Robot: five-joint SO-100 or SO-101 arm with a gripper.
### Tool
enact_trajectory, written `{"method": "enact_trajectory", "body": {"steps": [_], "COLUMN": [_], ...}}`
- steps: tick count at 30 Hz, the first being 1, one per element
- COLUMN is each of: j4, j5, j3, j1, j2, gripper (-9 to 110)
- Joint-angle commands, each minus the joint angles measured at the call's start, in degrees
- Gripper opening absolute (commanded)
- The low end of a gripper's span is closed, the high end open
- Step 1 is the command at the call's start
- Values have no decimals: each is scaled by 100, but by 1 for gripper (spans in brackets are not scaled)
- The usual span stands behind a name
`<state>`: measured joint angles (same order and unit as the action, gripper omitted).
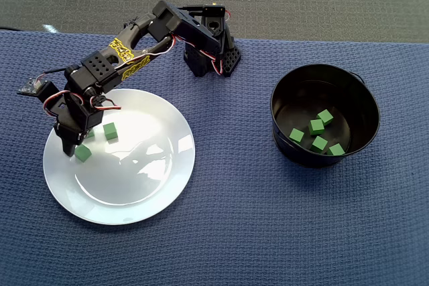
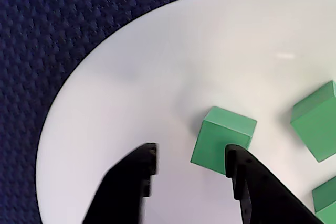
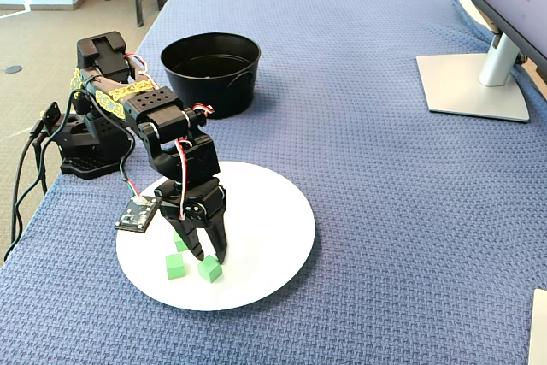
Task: Pick up the green cubes from the white plate and place them in the black recipient
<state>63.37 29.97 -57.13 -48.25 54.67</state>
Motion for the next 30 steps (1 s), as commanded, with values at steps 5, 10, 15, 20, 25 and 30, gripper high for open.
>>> {"method": "enact_trajectory", "body": {"steps": [5, 10, 15, 20, 25, 30], "j4": [202, 44, 88, 431, 773, 853], "j5": [272, 167, 123, 62, -290, -492], "j3": [413, 545, 536, 466, 475, 325], "j1": [53, -18, -44, 97, 193, 211], "j2": [-9, -343, -457, -246, 62, 255], "gripper": [32, 28, 26, 26, 26, 26]}}
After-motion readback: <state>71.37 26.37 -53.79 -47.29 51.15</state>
